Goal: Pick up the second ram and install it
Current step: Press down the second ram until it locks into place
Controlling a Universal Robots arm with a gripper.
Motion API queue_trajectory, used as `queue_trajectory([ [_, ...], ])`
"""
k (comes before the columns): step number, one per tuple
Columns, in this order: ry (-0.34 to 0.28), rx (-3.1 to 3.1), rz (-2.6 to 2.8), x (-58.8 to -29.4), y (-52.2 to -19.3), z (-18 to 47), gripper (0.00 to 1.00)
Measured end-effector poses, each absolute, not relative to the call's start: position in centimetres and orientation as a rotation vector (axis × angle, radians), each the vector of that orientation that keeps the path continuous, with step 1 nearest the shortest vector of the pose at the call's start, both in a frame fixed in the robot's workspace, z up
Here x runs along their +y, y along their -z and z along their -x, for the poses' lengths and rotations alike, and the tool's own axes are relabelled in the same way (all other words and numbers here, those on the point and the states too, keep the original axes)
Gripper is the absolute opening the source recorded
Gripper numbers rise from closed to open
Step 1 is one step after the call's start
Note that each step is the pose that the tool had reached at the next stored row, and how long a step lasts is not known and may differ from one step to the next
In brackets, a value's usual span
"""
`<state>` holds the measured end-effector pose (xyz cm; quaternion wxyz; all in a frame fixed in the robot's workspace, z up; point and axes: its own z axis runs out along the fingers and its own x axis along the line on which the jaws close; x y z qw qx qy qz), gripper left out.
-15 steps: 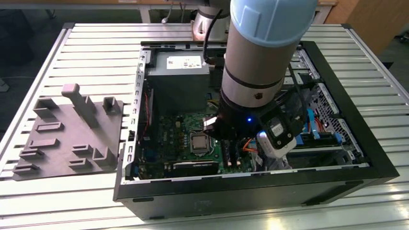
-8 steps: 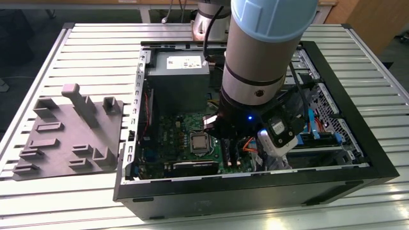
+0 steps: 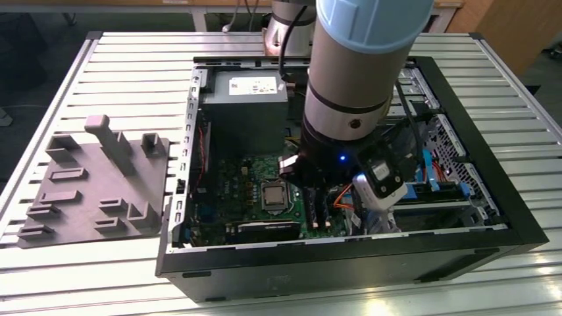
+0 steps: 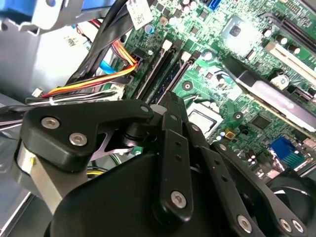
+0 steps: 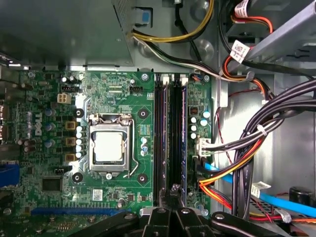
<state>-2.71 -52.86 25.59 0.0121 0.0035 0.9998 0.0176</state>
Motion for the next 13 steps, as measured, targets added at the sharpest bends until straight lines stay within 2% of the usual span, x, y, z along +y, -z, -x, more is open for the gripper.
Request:
queue_trajectory([
  [13, -0.055, 3.117, -0.011, -51.0, -25.6, 2.7, 0.11],
])
